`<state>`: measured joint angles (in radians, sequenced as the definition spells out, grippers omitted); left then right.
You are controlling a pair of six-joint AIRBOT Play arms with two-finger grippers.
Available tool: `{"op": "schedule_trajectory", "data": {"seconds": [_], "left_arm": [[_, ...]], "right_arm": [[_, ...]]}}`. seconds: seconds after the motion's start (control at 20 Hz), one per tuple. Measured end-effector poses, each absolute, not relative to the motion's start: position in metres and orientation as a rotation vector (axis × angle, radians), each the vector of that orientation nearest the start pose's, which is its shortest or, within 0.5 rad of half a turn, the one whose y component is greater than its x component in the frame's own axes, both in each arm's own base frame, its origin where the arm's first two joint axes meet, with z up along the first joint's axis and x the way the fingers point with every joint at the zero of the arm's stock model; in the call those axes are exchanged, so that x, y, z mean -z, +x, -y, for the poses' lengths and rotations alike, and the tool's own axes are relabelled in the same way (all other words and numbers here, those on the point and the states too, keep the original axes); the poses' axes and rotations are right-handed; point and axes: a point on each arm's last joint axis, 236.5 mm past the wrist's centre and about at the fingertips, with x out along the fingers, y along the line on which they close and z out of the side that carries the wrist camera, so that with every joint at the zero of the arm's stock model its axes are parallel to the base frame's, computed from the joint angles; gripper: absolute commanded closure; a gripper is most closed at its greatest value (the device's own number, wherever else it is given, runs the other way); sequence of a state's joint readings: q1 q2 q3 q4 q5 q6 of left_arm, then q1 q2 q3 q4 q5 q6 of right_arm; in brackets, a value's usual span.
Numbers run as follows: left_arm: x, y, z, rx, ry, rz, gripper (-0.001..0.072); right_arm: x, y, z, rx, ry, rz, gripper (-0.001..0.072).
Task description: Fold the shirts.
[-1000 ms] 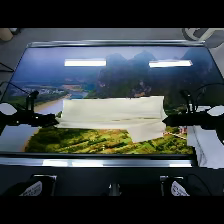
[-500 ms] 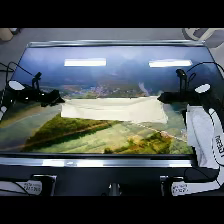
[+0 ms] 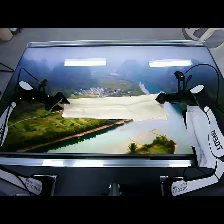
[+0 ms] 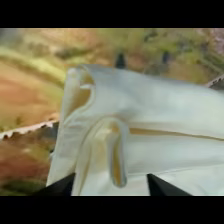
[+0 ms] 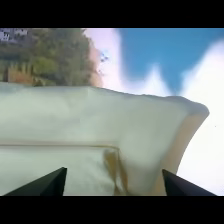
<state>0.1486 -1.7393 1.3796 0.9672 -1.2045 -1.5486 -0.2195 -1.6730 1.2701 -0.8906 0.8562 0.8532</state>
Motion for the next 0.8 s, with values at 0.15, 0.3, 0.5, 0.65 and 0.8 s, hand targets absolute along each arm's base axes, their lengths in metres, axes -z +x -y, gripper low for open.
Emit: {"op": "schedule_trajectory", "data": {"seconds": [0.15,0.3,0.5,0.65,0.8], "left_arm": [[0.06,0.444,0.056,0.19,-0.684,-1.449,0.0064],[0.033,0.449,0.053,0.223,-0.641,-1.388,0.0066],[-0.013,0.449,0.061,0.27,-0.579,-1.298,0.0085],[-0.043,0.444,0.081,0.32,-0.527,-1.244,0.0103],[-0.056,0.44,0.119,0.392,-0.467,-1.218,0.0556]], "right_arm": [[0.058,0.485,0.006,-0.391,0.171,-1.049,-0.0006],[0.066,0.464,0.019,-0.419,0.172,-1.126,-0.0006],[0.091,0.439,0.013,-0.483,0.209,-1.25,0.0003],[0.103,0.435,-0.01,-0.53,0.238,-1.29,0.0617],[0.104,0.431,-0.027,-0.558,0.235,-1.32,0.069]]}}
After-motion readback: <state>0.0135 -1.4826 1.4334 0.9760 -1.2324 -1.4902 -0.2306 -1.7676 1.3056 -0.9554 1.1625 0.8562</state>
